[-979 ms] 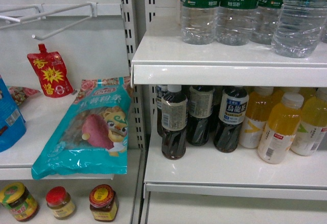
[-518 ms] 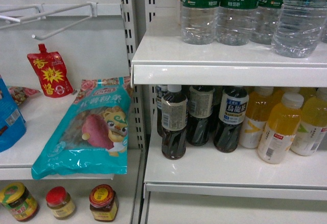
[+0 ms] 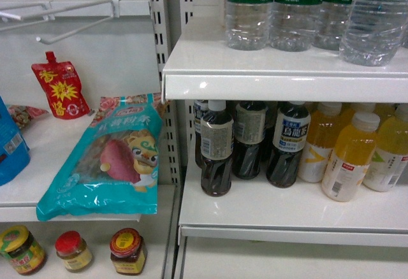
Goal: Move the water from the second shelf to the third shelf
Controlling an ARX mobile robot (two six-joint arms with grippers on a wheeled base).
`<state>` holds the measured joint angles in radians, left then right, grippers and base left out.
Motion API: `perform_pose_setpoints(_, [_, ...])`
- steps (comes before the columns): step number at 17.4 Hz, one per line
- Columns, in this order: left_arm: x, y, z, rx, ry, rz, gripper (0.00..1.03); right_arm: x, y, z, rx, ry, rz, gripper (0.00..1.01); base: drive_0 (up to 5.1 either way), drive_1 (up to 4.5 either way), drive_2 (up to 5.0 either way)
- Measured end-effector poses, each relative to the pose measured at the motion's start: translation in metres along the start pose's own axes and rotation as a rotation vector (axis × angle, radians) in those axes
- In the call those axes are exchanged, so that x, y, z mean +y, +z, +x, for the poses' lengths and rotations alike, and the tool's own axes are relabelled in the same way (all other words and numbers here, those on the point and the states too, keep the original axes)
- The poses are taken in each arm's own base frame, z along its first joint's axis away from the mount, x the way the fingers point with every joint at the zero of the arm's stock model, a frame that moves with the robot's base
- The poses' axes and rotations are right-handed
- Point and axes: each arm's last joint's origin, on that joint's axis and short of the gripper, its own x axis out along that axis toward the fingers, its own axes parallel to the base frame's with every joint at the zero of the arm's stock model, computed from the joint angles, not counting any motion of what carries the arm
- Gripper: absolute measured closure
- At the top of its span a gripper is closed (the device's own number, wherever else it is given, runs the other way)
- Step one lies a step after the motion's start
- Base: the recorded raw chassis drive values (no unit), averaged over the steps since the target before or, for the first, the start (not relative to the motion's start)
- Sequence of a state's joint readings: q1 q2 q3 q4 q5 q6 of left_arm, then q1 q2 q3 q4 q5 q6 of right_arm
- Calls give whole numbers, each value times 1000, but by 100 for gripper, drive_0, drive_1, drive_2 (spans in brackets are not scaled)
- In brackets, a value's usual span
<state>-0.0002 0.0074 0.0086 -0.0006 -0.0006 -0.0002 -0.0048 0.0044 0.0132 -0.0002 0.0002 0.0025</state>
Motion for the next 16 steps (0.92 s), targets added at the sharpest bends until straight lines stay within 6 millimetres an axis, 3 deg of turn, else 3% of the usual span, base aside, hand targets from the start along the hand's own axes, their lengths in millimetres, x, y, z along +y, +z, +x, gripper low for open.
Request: perform_pose_setpoints(16, [0,0,0,4,0,0,5,0,0,0,5,0,0,3,0,0,0])
